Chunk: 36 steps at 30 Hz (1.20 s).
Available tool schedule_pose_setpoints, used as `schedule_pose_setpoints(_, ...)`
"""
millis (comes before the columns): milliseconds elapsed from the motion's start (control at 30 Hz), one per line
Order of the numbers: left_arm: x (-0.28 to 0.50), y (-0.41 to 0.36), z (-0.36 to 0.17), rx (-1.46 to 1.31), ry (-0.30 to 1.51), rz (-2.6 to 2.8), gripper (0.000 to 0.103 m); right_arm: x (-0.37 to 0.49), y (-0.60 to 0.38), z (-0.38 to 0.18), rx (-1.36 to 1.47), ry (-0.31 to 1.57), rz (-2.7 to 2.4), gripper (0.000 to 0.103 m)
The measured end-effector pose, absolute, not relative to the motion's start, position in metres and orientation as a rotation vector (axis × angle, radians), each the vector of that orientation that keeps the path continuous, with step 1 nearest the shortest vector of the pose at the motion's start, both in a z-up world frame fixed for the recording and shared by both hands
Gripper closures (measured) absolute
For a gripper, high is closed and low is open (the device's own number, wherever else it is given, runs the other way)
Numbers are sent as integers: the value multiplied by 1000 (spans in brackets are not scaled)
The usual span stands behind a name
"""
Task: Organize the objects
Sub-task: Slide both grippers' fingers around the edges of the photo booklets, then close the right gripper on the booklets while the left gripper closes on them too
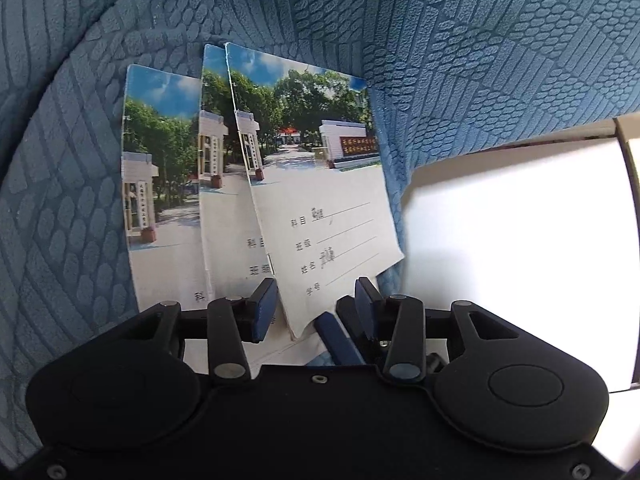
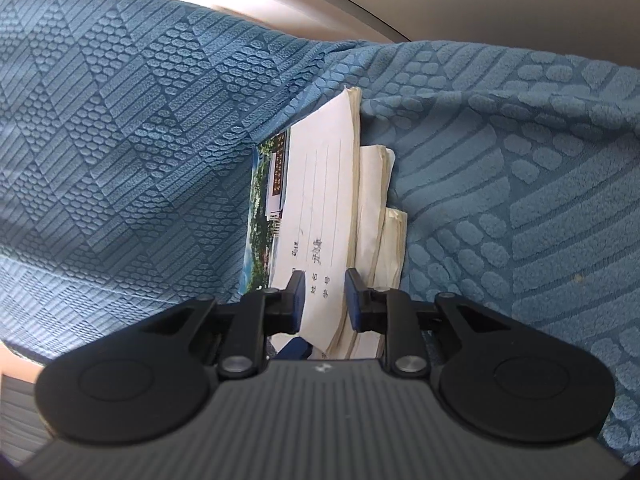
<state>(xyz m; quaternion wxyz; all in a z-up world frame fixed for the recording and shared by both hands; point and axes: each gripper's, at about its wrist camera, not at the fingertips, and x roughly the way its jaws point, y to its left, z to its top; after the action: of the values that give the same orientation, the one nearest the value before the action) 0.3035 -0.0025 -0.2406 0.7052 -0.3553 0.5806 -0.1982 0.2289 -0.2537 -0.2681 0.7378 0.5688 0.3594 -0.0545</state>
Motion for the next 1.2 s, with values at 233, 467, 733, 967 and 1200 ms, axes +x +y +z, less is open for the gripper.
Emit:
schedule_pose_setpoints(233,302,-1,-233,-832,1243,-477,64,227,-259,-282,1361,770,-99,75)
schedule_pose_setpoints(467,304,-1,-224,-844,1215,-481,66,225,-261,-299,1537,745,-17,59)
schedule_pose_setpoints(733,309,-9,-222,-838,1226,-505,68,228,-254,-307,1628,741,33,57)
schedule_pose_setpoints(967,311,-11,-225,-835,1235,-494,68,222,-262,-309,1647,662,-58,65)
schedule_pose_setpoints(1200,308,-10,-226,-808,1238,-439,60,235,-258,-309,1557,731,-74,94)
